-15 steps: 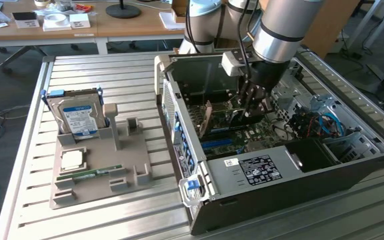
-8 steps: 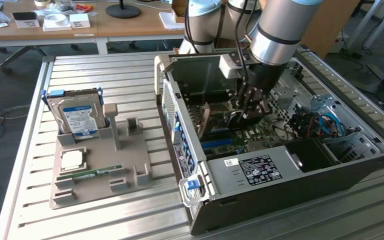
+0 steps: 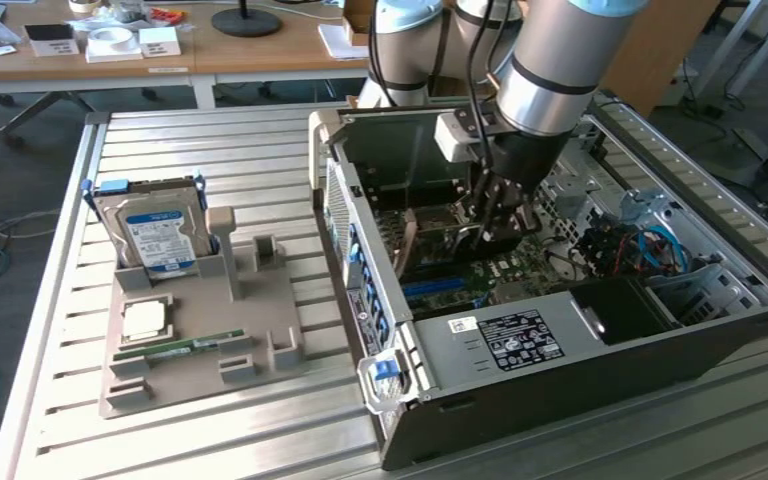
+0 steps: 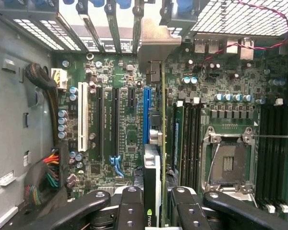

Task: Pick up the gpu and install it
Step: 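Insert the gpu into the slot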

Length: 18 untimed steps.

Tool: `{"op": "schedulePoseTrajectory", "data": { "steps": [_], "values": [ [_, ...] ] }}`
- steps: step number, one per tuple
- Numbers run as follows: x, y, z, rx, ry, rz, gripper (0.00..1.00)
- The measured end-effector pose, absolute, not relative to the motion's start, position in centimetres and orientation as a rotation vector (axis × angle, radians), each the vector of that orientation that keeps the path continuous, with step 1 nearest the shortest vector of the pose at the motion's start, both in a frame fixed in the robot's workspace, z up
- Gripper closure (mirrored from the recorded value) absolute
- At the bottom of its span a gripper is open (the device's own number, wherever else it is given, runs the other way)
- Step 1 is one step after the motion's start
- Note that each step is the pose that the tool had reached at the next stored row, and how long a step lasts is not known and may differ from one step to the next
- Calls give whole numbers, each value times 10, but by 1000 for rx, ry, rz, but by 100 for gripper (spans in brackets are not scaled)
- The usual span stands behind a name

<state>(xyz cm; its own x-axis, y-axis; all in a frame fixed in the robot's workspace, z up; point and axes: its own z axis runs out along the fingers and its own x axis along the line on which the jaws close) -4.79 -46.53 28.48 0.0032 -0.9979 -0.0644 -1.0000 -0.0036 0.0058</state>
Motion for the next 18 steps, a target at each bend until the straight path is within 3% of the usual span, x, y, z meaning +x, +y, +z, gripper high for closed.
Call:
{"op": "schedulePoseTrajectory", "data": {
  "steps": [18],
  "values": [
    [-55, -465, 276, -2197, 2186, 77, 73]
  ]
}}
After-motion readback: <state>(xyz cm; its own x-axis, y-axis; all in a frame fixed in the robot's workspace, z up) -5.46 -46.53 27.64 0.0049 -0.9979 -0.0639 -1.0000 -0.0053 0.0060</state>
